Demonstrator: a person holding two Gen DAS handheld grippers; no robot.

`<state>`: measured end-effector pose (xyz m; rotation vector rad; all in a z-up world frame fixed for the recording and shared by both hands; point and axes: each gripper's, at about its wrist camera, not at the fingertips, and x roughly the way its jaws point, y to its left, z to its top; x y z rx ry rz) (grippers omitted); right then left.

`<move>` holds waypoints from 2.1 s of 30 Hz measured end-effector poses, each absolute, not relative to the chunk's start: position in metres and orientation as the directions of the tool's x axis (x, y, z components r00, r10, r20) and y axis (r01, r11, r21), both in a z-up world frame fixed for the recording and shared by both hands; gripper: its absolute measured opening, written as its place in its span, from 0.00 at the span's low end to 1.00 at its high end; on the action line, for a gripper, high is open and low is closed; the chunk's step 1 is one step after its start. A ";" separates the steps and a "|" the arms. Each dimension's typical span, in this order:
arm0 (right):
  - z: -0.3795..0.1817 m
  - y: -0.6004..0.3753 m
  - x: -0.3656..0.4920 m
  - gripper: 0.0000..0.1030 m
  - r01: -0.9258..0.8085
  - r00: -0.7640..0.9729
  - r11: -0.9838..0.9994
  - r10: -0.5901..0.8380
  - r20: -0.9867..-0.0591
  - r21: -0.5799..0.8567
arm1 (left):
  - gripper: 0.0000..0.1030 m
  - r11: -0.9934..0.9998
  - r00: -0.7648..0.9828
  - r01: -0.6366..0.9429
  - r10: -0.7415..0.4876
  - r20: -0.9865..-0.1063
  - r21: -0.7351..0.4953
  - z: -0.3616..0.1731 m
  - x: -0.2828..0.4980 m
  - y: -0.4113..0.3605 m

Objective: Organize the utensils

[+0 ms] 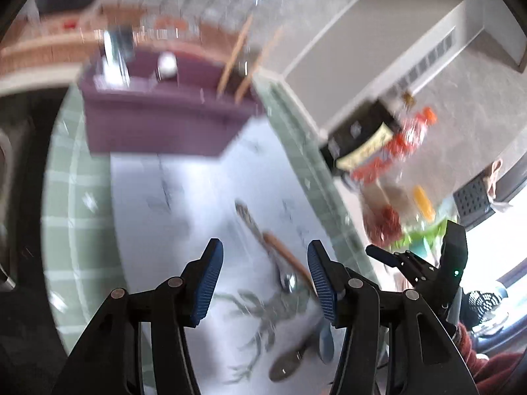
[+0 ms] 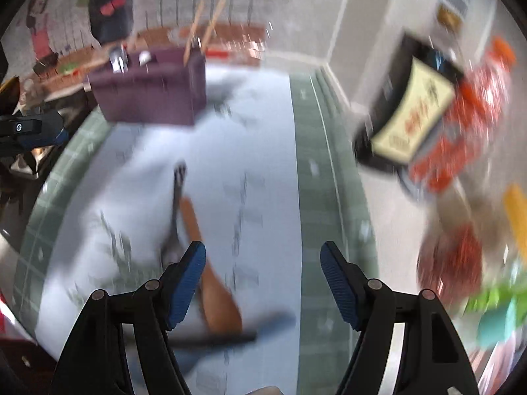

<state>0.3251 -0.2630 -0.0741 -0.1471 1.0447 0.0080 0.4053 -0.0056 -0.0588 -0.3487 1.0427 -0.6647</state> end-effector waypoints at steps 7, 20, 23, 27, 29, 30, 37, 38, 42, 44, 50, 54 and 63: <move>-0.095 -0.277 0.291 0.68 -0.031 0.436 0.997 -0.048 -0.899 -0.069 | 0.45 0.775 0.222 0.363 -0.612 -0.759 -0.518 -0.093 0.377 -0.033; -0.111 -0.286 0.304 0.68 0.027 0.385 0.997 0.060 -0.921 0.076 | 0.31 0.869 0.337 0.430 -0.404 -0.850 -0.243 -0.094 0.352 -0.058; -0.115 -0.283 0.318 0.66 0.051 0.384 0.989 0.110 -0.917 0.140 | 0.31 0.877 0.346 0.422 -0.390 -0.853 -0.230 -0.092 0.352 -0.054; -0.117 -0.259 0.337 0.21 -0.017 0.393 0.995 0.100 -0.914 0.101 | 0.31 0.898 0.370 0.384 -0.362 -0.855 -0.214 -0.090 0.350 -0.038; -0.116 -0.247 0.348 0.11 -0.064 0.389 0.993 0.120 -0.913 0.103 | 0.31 0.910 0.377 0.355 -0.349 -0.858 -0.215 -0.090 0.351 -0.028; -0.115 -0.244 0.351 0.11 -0.075 0.393 0.992 0.120 -0.912 0.098 | 0.31 0.917 0.379 0.336 -0.342 -0.860 -0.216 -0.091 0.352 -0.021; -0.095 -0.266 0.368 0.11 -0.057 0.456 0.998 0.026 -0.889 0.000 | 0.31 0.906 0.316 0.344 -0.360 -0.878 -0.247 -0.102 0.357 -0.020; -0.094 -0.273 0.369 0.11 -0.039 0.459 0.999 0.011 -0.889 -0.008 | 0.31 0.893 0.288 0.366 -0.376 -0.881 -0.261 -0.104 0.357 -0.027; -0.094 -0.304 0.367 0.11 0.033 0.456 0.999 -0.033 -0.890 -0.020 | 0.31 0.789 0.166 0.552 -0.421 -0.892 -0.270 -0.112 0.338 -0.065; -0.096 -0.311 0.365 0.11 0.048 0.447 0.999 -0.039 -0.894 -0.020 | 0.31 0.729 0.137 0.649 -0.392 -0.910 -0.217 -0.115 0.323 -0.082; -0.101 -0.315 0.351 0.12 0.042 0.445 0.999 -0.020 -0.895 -0.001 | 0.31 0.665 0.156 0.743 -0.278 -0.948 -0.073 -0.123 0.302 -0.108; -0.103 -0.316 0.345 0.12 0.049 0.447 0.999 -0.016 -0.895 0.006 | 0.31 0.638 0.114 0.764 -0.275 -0.955 -0.092 -0.123 0.297 -0.112; -0.099 -0.311 0.341 0.18 0.046 0.448 0.998 0.011 -0.894 0.035 | 0.14 0.693 0.243 0.721 -0.249 -0.938 0.003 -0.123 0.301 -0.102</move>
